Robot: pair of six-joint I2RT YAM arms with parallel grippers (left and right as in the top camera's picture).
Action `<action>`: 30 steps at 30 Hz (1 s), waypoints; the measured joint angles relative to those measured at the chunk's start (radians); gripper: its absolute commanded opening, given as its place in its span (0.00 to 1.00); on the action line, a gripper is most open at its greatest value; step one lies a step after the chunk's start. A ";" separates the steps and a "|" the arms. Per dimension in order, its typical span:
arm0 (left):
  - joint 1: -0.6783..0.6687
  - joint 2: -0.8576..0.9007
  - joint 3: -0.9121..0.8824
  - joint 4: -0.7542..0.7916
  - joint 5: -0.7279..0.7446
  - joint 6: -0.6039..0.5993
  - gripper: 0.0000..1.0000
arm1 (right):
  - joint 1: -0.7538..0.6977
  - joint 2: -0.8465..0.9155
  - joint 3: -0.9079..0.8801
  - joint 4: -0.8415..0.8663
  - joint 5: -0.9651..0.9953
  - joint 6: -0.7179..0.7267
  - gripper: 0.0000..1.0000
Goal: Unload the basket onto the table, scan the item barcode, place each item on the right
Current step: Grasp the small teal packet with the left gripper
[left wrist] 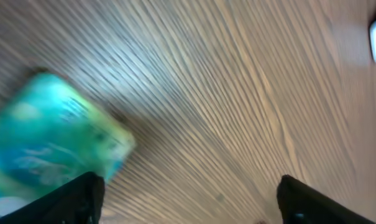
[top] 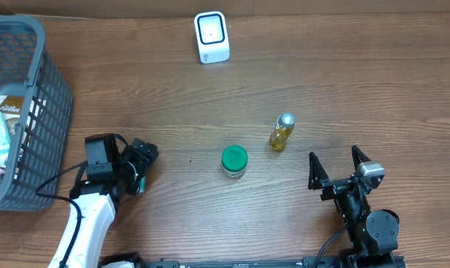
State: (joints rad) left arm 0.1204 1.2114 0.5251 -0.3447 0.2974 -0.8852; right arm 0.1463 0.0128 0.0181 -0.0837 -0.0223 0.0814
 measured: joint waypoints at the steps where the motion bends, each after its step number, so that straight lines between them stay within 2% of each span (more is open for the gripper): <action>1: 0.000 0.000 0.004 -0.009 0.015 0.011 1.00 | 0.000 0.000 0.000 0.000 0.000 0.000 1.00; 5: 0.000 0.002 0.074 -0.102 0.055 0.075 1.00 | 0.000 0.000 0.000 0.000 0.000 0.000 1.00; 12: 0.000 0.003 0.336 -0.367 0.026 0.280 1.00 | 0.000 0.000 0.000 -0.001 0.000 0.000 1.00; 15: 0.000 0.002 0.406 -0.396 -0.006 0.408 1.00 | 0.000 0.000 0.000 0.000 0.000 0.000 1.00; 19: 0.000 0.003 0.420 -0.445 -0.075 0.509 1.00 | 0.000 0.000 0.000 0.001 0.000 0.000 1.00; 20: 0.000 0.005 0.419 -0.457 -0.094 0.531 0.92 | 0.000 0.000 0.000 0.000 0.000 0.000 1.00; 21: 0.000 0.005 0.418 -0.460 -0.113 0.552 0.77 | 0.000 0.000 0.000 0.000 0.000 0.001 1.00; 22: 0.000 0.007 0.415 -0.460 -0.137 0.575 0.66 | 0.000 0.000 0.000 0.000 0.000 0.000 1.00; 25: 0.000 0.018 0.385 -0.455 -0.203 0.618 0.52 | 0.000 0.000 0.000 0.000 0.000 0.000 1.00; 28: 0.000 0.052 0.323 -0.408 -0.244 0.643 0.52 | 0.000 0.000 0.000 0.000 0.000 0.001 1.00; 30: 0.000 0.081 0.285 -0.369 -0.262 0.652 0.65 | 0.000 0.000 0.000 0.000 0.000 0.001 1.00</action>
State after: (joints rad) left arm 0.1204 1.2926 0.8097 -0.7136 0.0357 -0.2329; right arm 0.1463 0.0128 0.0181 -0.0834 -0.0227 0.0822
